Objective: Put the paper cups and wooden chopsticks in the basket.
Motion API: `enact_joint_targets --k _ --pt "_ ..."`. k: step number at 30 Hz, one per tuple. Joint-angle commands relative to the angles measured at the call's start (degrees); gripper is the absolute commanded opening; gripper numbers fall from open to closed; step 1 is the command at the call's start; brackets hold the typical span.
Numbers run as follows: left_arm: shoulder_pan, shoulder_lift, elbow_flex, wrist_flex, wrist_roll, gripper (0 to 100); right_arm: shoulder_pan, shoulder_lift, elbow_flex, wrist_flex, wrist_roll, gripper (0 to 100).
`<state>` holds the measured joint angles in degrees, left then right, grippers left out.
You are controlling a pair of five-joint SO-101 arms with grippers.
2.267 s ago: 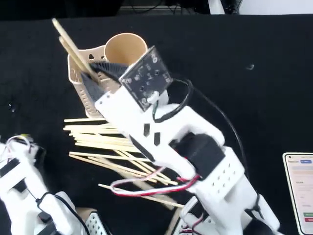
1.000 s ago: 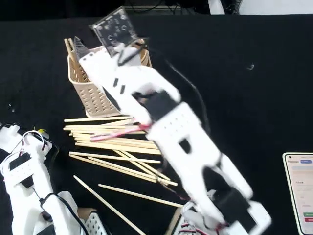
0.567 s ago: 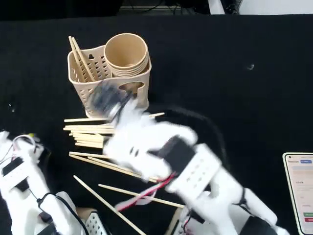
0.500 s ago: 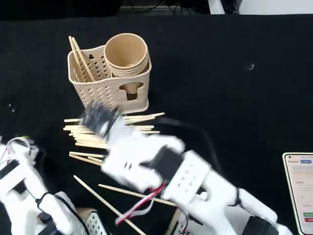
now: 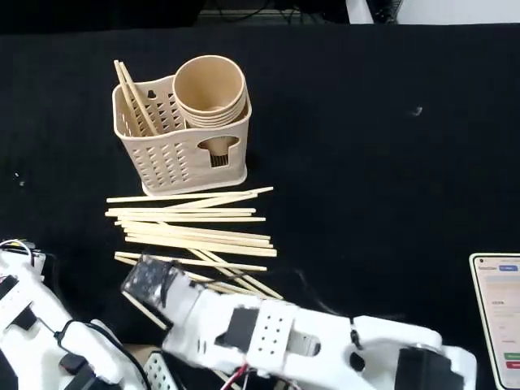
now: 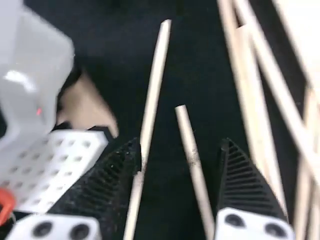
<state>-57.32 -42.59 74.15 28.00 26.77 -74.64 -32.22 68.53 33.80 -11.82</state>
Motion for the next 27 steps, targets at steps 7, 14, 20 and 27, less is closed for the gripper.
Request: enact_joint_targets --k 7,14,20,27 --pt "-0.3 -0.2 -3.6 -1.0 0.4 21 -1.0 9.2 -4.1 -1.3 -1.0 31.8" --pt "-0.2 -0.2 -3.4 -1.0 0.4 21 1.4 16.0 -8.4 0.1 -0.5 26.6" --pt "-0.3 -0.2 -3.5 -1.0 0.4 21 5.0 17.9 -10.4 2.1 4.0 0.7" --pt "-0.1 -0.2 -3.5 -1.0 0.4 21 15.0 17.7 -10.9 3.8 14.9 1.1"
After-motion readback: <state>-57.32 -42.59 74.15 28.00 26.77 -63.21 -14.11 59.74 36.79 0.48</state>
